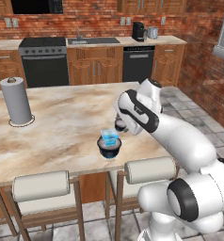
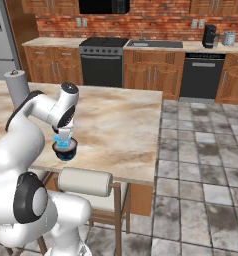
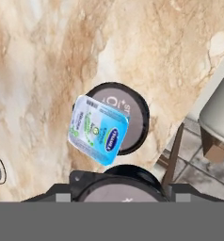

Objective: Stack the yogurt containers by placing the smaller containers on top of the larger containers.

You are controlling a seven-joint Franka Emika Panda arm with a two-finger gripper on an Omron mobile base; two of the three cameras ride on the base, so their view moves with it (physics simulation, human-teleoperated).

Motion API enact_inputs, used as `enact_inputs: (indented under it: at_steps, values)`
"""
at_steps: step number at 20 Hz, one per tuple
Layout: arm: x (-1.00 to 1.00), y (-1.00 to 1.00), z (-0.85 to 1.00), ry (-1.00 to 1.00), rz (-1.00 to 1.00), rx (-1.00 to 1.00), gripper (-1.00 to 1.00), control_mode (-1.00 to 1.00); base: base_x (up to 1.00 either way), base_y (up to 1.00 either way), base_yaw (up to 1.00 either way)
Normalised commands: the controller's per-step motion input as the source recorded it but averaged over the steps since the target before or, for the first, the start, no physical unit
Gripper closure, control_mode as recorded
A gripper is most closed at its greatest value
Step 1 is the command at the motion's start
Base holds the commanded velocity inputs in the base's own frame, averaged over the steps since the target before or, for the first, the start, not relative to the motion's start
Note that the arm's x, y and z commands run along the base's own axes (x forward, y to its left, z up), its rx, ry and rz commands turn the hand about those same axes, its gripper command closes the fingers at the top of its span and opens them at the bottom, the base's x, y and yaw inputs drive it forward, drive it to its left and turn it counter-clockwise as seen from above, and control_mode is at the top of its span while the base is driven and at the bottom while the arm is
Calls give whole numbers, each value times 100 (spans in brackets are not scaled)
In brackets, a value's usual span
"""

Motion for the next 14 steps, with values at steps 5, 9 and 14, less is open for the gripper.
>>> enact_inputs:
  at_steps: [5, 9, 14]
  values:
    - [6, 10, -10, 0, 0, 0, 100, -100, 0, 0, 0]
    - [10, 2, -12, 0, 0, -1, 100, -100, 0, 0, 0]
    - [10, 0, -9, 0, 0, -2, 100, -100, 0, 0, 0]
